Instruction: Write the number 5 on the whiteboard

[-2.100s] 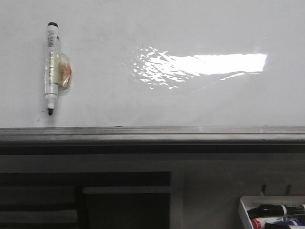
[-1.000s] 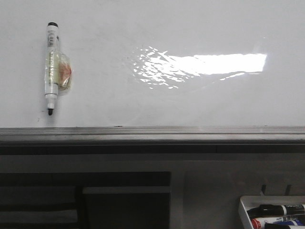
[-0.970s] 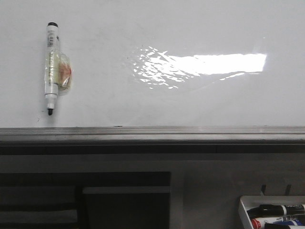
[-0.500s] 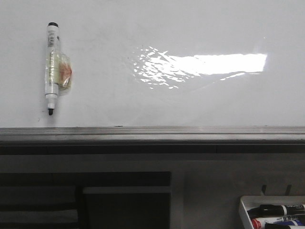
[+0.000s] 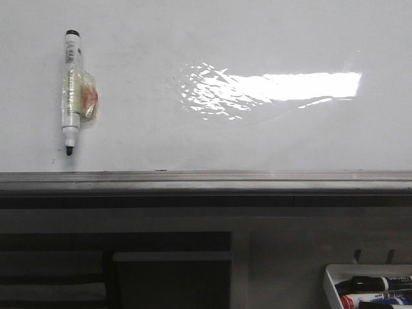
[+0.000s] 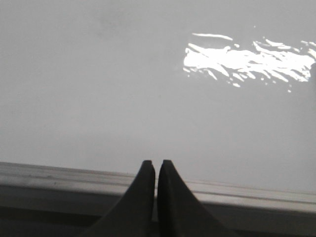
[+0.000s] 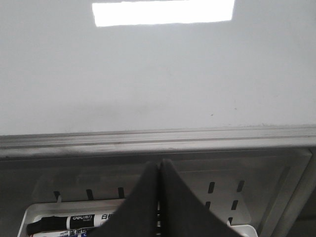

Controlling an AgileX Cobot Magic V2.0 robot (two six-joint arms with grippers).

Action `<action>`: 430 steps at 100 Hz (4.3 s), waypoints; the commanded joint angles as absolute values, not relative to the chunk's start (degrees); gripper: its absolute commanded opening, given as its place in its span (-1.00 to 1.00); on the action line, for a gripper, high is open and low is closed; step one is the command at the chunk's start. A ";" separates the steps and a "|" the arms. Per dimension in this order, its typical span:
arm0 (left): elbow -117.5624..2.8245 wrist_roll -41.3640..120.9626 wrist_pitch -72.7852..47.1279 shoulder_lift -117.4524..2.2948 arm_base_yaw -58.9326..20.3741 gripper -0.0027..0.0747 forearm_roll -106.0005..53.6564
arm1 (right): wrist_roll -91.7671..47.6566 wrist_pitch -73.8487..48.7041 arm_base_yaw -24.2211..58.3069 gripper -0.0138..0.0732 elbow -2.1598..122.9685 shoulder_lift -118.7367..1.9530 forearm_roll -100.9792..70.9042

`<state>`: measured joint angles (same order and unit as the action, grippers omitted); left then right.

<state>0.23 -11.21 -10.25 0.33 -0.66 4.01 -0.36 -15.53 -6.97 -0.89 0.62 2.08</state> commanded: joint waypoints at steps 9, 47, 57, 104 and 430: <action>1.21 -11.03 -3.26 1.97 -0.90 -0.98 3.77 | -0.73 -9.19 -7.23 -0.82 -2.25 1.62 2.38; -8.02 -11.27 -12.23 0.31 -0.90 -0.99 0.41 | -0.73 -13.15 -7.11 -0.82 0.97 0.03 -3.73; -12.25 -11.27 -16.61 -2.25 -0.90 -0.99 2.21 | -0.73 -16.59 -7.11 -0.82 3.70 -2.66 -4.77; -15.86 -11.27 -13.21 -10.59 -1.01 -0.75 2.67 | -0.60 -6.92 -7.11 -0.82 7.30 -12.60 -8.20; -19.99 -20.24 32.29 -70.17 -33.64 -0.98 30.11 | -7.99 -17.13 18.73 -0.82 18.41 -24.85 -8.48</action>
<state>-18.60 -20.29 27.93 -72.98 -33.65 24.10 -6.92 -20.10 14.42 14.29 -21.11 -8.45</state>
